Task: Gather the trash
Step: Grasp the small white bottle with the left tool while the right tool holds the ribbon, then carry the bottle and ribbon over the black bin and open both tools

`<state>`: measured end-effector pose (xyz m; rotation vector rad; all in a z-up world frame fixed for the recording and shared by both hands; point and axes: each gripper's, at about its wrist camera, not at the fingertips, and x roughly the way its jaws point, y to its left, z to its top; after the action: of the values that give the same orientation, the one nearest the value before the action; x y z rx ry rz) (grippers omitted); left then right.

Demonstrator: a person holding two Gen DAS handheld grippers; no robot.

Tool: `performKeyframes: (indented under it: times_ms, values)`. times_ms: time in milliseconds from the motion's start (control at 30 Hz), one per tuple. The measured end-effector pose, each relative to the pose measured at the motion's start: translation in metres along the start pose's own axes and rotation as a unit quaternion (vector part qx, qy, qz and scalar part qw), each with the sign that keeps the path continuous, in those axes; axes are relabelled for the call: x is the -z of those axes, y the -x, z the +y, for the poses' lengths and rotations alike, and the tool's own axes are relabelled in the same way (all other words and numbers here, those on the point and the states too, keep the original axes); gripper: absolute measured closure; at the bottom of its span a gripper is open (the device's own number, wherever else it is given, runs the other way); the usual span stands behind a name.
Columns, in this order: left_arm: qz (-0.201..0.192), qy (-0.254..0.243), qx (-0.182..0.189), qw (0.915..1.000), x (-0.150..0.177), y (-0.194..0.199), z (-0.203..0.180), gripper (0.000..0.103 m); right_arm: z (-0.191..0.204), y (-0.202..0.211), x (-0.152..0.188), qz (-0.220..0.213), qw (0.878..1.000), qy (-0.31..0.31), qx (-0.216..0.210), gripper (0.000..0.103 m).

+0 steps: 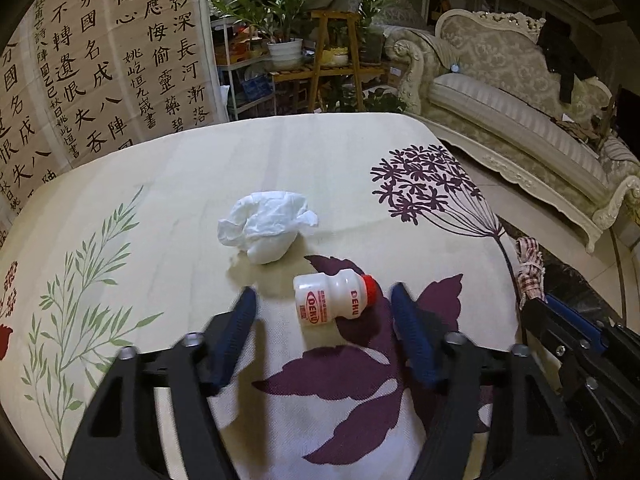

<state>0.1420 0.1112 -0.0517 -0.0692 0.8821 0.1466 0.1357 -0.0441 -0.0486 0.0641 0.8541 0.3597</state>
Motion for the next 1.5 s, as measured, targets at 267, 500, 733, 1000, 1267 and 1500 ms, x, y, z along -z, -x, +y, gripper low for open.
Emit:
performKeyframes:
  times_ms: [267,500,733,1000,1267,1500]
  values:
    - [-0.005,-0.008,0.007,0.9999,0.004,0.003,-0.001,0.062,-0.003,0.000,0.003,0.002,1.000,-0.001,-0.001,0.090]
    - [-0.017,-0.015,0.015,0.9996,0.014,0.017,-0.008,0.062,-0.013,0.012,0.010,-0.004,1.000,-0.006,0.010,0.090]
    - [-0.032,-0.021,0.039,0.9985,0.020,0.042,-0.024,0.062,-0.032,0.034,0.024,-0.013,0.999,-0.013,0.031,0.090]
    - [-0.040,-0.053,0.078,0.9948,0.037,0.065,-0.066,0.062,-0.070,0.066,0.052,-0.016,0.996,-0.041,0.076,0.090]
    - [-0.042,-0.087,0.102,0.9901,0.057,0.080,-0.114,0.062,-0.112,0.091,0.077,-0.020,0.990,-0.076,0.115,0.090]
    - [-0.045,-0.115,0.110,0.9863,0.069,0.086,-0.147,0.062,-0.136,0.104,0.087,-0.027,0.986,-0.092,0.139,0.090]
